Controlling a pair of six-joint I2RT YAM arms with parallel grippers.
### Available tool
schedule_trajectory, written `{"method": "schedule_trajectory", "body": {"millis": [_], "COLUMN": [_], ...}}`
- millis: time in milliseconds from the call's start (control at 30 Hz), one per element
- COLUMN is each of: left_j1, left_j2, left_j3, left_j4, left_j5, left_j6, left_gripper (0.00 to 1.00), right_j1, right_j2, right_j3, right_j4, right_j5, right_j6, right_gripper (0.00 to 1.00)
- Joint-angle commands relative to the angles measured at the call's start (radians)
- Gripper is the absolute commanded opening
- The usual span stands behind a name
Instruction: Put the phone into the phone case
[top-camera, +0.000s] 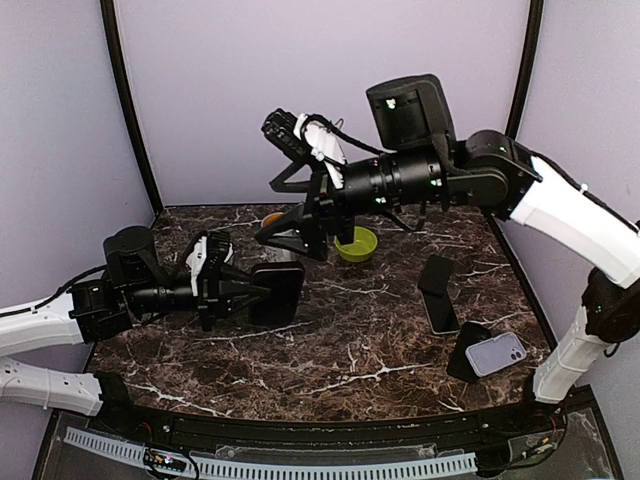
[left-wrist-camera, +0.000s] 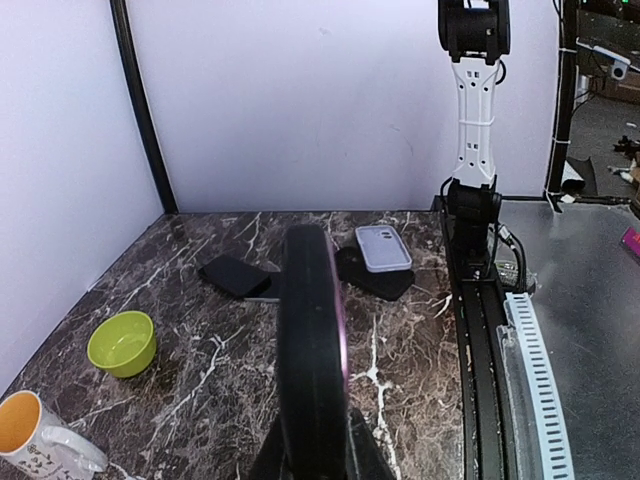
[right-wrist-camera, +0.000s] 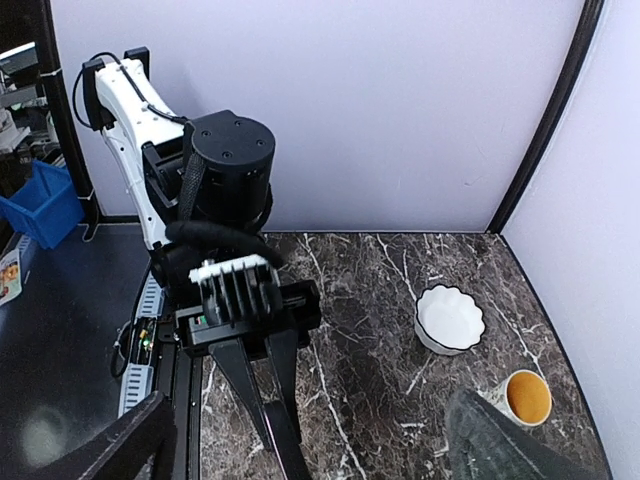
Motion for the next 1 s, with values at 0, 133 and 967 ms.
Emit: {"method": "schedule_trajectory", "body": {"millis": [0, 133, 967], "left_j1": [0.002, 0.002, 0.003], "left_j2": [-0.018, -0.027, -0.044], "left_j3": [0.035, 0.029, 0.013], "left_j4": [0.017, 0.021, 0.029], "left_j5": [-0.041, -0.034, 0.120], "left_j6": [0.063, 0.060, 0.017], "left_gripper": [0.00, 0.00, 0.27], "right_j1": [-0.001, -0.003, -0.029], "right_j2": [0.172, 0.237, 0.115], "right_j3": [0.246, 0.306, 0.041], "right_j4": [-0.360, -0.401, -0.141], "right_j5": [-0.019, -0.076, -0.140], "right_j6": [-0.138, -0.171, -0.076], "right_gripper": [0.85, 0.79, 0.00]}}
